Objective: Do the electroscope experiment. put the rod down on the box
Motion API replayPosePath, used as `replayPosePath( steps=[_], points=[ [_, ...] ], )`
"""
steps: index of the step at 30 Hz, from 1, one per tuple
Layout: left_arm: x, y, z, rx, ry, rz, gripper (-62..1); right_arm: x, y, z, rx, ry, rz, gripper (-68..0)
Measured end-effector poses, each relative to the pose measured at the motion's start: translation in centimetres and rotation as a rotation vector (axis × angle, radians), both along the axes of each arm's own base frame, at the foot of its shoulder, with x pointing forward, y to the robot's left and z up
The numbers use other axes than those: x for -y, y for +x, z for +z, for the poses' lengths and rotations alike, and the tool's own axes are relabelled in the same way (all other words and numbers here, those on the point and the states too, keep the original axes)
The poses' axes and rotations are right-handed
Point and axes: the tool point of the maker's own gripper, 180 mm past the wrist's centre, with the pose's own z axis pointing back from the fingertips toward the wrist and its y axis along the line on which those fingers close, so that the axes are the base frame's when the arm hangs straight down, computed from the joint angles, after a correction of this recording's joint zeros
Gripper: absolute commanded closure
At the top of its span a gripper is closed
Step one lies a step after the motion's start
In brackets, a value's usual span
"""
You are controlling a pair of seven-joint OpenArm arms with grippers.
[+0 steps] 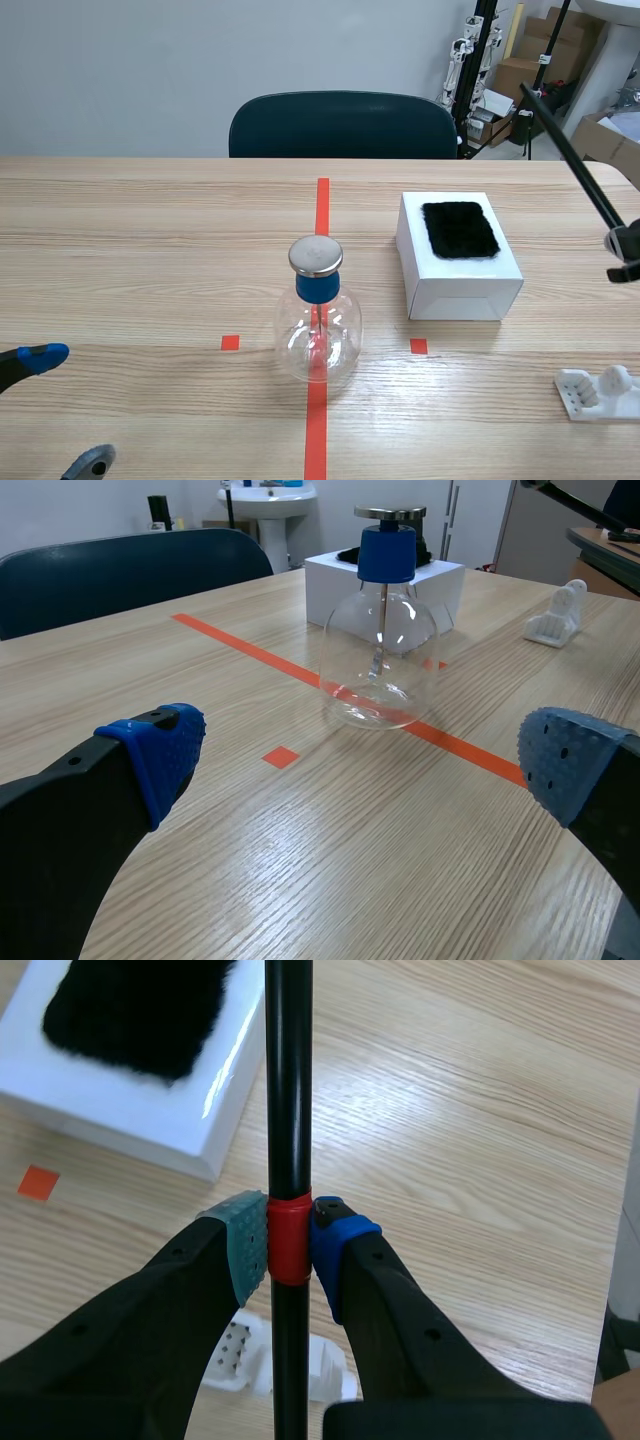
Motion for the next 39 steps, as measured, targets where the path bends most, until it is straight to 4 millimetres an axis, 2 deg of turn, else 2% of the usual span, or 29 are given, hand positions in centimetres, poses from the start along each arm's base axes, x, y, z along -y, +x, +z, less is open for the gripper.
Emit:
replayPosePath(
  steps=[3,11,20,24,29,39],
  points=[
    [0.0,0.0,0.0,0.0,0.0,0.0,-62.3,1.1,0.5,-0.6,-0.024,0.015,-0.056,-3.9],
    [0.0,0.0,0.0,0.0,0.0,0.0,-62.3,4.8,0.7,-4.5,-0.109,0.08,-0.228,-3.9],
    [0.0,0.0,0.0,0.0,0.0,0.0,-62.3,6.7,1.0,-5.8,-0.202,0.048,-0.313,-3.9],
    [0.0,0.0,0.0,0.0,0.0,0.0,-62.3,6.3,1.4,-6.6,-0.238,0.035,-0.314,-3.9],
    [0.0,0.0,0.0,0.0,0.0,0.0,-62.3,4.1,1.7,-8.5,-0.305,0.027,-0.264,-3.9],
    [0.0,0.0,0.0,-0.001,0.001,-0.002,-62.3,4.0,2.4,-10.8,-0.373,-0.001,-0.271,-3.9]
  ],
)
